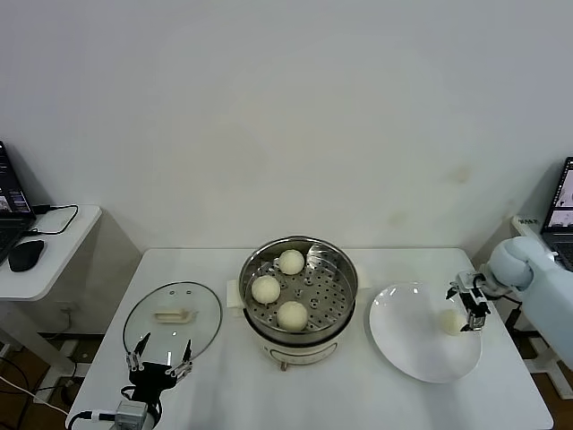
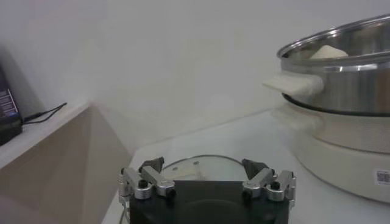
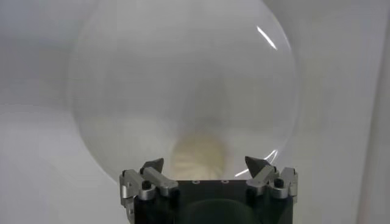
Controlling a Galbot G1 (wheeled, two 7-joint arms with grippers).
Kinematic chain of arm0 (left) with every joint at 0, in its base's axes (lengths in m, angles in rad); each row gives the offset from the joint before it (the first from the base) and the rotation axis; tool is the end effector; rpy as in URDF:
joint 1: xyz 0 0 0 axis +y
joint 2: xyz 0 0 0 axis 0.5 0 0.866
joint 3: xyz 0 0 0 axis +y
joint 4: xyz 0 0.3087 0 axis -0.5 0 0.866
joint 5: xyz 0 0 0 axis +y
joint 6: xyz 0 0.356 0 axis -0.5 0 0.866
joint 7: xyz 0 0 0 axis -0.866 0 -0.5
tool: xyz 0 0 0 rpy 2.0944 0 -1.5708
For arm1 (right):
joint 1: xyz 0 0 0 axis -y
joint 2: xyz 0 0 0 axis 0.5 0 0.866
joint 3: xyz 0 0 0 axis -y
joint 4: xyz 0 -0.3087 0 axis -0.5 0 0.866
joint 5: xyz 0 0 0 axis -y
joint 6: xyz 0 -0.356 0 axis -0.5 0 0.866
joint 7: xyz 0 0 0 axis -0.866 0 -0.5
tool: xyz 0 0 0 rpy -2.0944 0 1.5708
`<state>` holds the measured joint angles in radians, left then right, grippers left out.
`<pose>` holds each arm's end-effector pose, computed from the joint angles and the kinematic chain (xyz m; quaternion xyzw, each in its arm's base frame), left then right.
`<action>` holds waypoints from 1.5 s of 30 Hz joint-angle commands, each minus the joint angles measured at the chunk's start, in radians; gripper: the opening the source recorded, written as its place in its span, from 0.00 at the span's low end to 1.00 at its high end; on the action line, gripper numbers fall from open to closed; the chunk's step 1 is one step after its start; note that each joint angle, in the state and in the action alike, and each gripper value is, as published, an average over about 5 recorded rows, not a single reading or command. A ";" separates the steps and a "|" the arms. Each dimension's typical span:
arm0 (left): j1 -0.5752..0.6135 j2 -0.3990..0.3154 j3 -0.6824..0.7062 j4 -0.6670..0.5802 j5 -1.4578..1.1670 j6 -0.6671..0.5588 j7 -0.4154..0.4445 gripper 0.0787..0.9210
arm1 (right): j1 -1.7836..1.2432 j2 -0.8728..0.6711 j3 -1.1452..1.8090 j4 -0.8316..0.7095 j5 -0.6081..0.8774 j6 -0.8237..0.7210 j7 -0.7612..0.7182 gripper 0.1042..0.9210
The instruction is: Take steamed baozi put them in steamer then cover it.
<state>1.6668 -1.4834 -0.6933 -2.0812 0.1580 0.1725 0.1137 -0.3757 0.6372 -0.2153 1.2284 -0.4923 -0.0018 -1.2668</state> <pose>0.1739 0.0640 -0.2834 0.0021 -0.9780 -0.1478 0.1475 0.4655 -0.2098 -0.1873 0.4766 -0.5123 0.5730 0.4267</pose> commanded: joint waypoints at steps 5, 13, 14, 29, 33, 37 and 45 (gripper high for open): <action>-0.015 0.001 0.002 0.021 0.005 0.001 0.001 0.88 | -0.031 0.048 0.012 -0.054 -0.060 -0.001 0.045 0.88; -0.021 0.000 0.010 0.034 0.011 0.001 0.001 0.88 | -0.031 0.048 0.007 -0.058 -0.067 -0.015 0.061 0.88; -0.022 -0.001 0.011 0.035 0.011 0.001 0.000 0.88 | -0.031 0.048 0.005 -0.059 -0.066 -0.015 0.061 0.88; -0.023 -0.003 0.015 0.038 0.013 0.001 0.000 0.88 | -0.042 0.052 0.009 -0.069 -0.066 -0.019 0.068 0.88; -0.023 -0.004 0.018 0.039 0.014 0.001 0.000 0.88 | -0.046 0.050 0.015 -0.074 -0.067 -0.020 0.068 0.82; -0.023 -0.003 0.018 0.040 0.014 0.001 -0.001 0.88 | -0.049 0.046 0.021 -0.075 -0.067 -0.022 0.068 0.71; -0.025 -0.003 0.019 0.039 0.014 0.001 -0.001 0.88 | -0.032 0.023 0.018 -0.046 -0.023 -0.050 0.063 0.63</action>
<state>1.6436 -1.4871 -0.6749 -2.0416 0.1718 0.1730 0.1129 -0.4203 0.6750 -0.1928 1.1632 -0.5471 -0.0333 -1.2019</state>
